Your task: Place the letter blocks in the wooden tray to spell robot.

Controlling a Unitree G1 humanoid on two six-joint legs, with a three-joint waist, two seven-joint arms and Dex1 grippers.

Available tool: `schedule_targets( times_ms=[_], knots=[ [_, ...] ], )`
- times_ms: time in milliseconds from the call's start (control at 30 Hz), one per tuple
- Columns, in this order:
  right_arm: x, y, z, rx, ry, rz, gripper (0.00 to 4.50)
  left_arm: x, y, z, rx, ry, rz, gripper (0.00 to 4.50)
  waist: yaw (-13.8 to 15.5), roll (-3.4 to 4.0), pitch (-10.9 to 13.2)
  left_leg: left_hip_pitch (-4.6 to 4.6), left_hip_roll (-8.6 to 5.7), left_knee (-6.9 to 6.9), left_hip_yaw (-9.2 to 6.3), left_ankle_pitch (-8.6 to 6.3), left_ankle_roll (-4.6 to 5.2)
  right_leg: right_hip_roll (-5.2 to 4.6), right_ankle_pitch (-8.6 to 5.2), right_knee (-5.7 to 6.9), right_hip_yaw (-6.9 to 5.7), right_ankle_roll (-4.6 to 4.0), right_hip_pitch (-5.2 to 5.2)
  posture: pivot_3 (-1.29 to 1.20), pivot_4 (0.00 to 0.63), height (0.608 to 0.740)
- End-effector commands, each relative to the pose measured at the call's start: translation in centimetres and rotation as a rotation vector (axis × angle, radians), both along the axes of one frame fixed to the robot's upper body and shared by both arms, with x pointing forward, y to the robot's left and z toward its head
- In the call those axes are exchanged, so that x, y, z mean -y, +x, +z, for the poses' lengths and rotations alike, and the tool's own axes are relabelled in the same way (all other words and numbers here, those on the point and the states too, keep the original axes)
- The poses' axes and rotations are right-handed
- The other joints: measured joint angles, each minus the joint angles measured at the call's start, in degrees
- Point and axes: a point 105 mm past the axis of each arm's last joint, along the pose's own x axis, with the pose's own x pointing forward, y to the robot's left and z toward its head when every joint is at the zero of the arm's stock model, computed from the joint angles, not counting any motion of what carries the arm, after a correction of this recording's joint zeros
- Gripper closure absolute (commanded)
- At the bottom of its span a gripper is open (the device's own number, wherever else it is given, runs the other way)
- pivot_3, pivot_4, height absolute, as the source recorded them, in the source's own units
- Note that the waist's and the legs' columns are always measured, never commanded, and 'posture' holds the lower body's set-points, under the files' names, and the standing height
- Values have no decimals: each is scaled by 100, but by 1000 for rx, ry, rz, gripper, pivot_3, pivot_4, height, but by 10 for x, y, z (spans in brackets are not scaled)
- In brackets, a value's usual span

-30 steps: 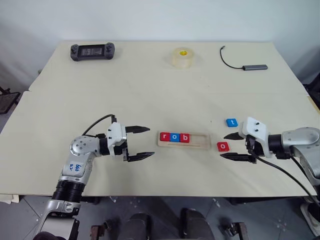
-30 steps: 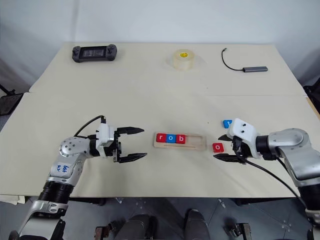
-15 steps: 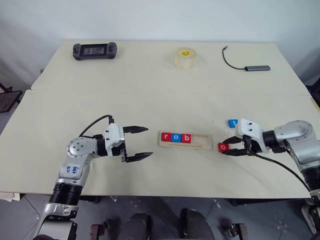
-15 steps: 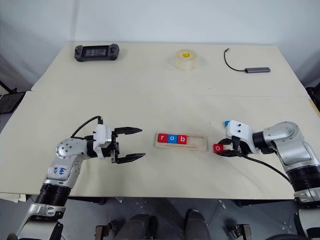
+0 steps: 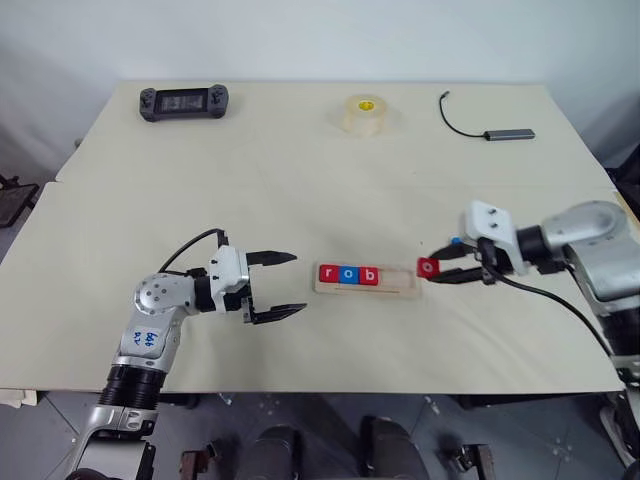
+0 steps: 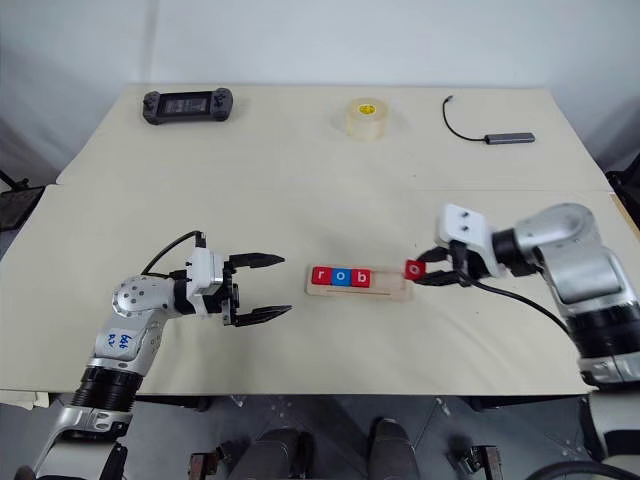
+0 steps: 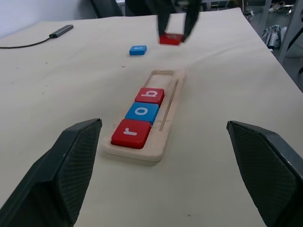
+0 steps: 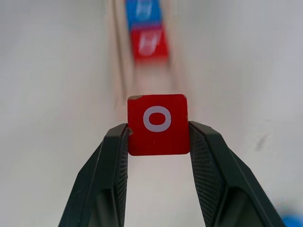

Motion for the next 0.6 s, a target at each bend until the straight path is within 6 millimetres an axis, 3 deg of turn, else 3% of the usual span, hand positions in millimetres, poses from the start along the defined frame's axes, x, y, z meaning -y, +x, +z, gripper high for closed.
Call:
schedule_targets(
  times_ms=[33,300,600],
  knots=[
    [-16,5,-3,8,-20,14,3056,2,-3,10,43,-15,-14,0,10,0,0,0,-2,0,0,0,0,-2,0,1,1,0,0,0,150,740],
    [-27,18,-23,4,-70,17,3056,3,-4,10,47,-23,-6,0,10,0,0,-7,-15,1,-7,0,2,-10,0,3,-9,0,-2,0,150,740],
    [-25,17,-23,-16,-66,13,3056,2,-5,10,49,-30,13,0,-3,0,0,-6,-12,1,-6,0,2,-7,0,6,-9,0,-4,0,150,740]
  ],
)
